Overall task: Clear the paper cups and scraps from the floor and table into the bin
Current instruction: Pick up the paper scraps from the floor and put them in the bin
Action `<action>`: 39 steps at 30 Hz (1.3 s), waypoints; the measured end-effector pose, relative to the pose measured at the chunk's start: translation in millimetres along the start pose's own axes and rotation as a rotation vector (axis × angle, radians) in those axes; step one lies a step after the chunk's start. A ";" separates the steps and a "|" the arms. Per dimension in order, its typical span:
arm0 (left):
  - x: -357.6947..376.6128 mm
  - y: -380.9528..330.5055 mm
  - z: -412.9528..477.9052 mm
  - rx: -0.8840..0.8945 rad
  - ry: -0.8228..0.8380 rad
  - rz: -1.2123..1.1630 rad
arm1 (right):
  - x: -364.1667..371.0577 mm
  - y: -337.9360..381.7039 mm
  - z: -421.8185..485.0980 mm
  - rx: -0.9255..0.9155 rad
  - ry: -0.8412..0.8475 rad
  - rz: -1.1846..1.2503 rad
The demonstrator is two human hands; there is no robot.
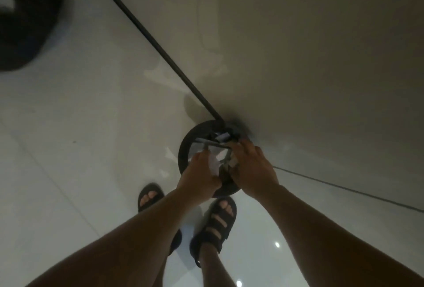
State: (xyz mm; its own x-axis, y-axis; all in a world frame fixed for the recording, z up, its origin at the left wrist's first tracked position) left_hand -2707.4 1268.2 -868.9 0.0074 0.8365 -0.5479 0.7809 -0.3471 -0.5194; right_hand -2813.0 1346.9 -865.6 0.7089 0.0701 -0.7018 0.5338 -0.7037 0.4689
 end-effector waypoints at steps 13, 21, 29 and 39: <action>-29.7 17.5 -29.4 -0.047 -0.049 0.124 | 5.0 8.4 -38.4 -0.008 0.021 -0.016; -158.6 -75.0 -132.5 0.078 -0.094 0.299 | -121.7 96.0 -136.0 0.065 -0.064 0.008; -209.2 -177.2 -236.1 0.386 0.006 0.468 | -197.2 157.2 -279.8 0.266 -0.315 0.179; -116.0 -313.4 -403.8 0.892 0.202 0.844 | -189.9 140.2 -539.8 0.671 -0.739 0.409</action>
State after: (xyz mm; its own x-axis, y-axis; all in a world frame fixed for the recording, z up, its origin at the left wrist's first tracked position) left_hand -2700.8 1451.2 -377.8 0.4582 0.2353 -0.8571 -0.2103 -0.9082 -0.3618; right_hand -2623.9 1616.5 -377.0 0.2019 -0.5443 -0.8142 -0.2014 -0.8367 0.5094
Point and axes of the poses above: each hand's wrist, its own z-axis towards the middle knuckle, its own x-axis out of the palm, y = z × x, the point moved 10 cm from there along z, towards the middle knuckle, and after that the axes turned 12 degrees about z, right-handed, at the moved point
